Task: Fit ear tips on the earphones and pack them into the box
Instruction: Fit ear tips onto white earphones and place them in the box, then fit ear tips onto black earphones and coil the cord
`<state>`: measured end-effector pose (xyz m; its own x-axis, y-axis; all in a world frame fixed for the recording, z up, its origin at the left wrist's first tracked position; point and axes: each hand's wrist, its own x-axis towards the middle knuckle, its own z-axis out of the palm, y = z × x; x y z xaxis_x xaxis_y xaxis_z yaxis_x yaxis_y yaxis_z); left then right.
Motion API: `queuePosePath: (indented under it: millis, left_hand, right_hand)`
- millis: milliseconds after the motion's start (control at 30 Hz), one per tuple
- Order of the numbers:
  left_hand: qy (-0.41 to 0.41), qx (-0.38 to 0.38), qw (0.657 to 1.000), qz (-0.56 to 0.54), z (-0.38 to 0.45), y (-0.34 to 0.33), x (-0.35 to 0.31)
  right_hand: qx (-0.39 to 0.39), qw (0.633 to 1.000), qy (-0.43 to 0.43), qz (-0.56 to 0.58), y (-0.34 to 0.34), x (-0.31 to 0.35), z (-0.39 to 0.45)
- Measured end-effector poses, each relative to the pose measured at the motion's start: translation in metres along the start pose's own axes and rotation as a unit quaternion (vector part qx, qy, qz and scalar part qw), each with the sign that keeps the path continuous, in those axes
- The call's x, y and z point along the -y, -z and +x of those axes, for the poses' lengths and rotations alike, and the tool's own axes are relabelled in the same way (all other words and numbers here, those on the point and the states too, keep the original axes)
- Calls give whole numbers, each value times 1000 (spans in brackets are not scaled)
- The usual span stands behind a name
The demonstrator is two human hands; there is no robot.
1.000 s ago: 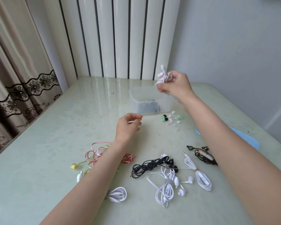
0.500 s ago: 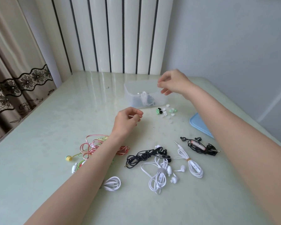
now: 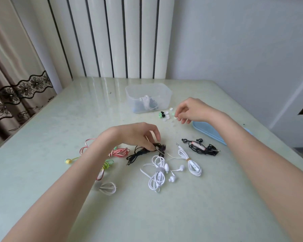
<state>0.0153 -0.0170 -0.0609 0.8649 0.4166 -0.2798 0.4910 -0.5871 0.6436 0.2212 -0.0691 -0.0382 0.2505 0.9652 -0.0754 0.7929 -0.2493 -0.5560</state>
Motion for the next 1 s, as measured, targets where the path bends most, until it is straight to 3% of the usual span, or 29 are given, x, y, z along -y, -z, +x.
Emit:
queuePosePath:
  millis: [133,233,400,667,1000]
  left_hand:
    - [-8,-84,978,-193,-3,6,2]
    - [-6,-117,952,-283,8,2,2]
    - [24,-168,939,-299,22,-8,10]
    - [-17,-209,890,-404,37,0,21]
    - [-3,-237,882,-407,44,0,39]
  right_hand:
    - [-49,996,-3,76,-1,-3,4]
    - [-109,993,-3,35,-7,-1,16]
    - [-121,992,15,-23,-33,12,36]
    - [-125,989,-15,-82,-40,15,59]
    - [-108,994,-6,-5,-39,6,60]
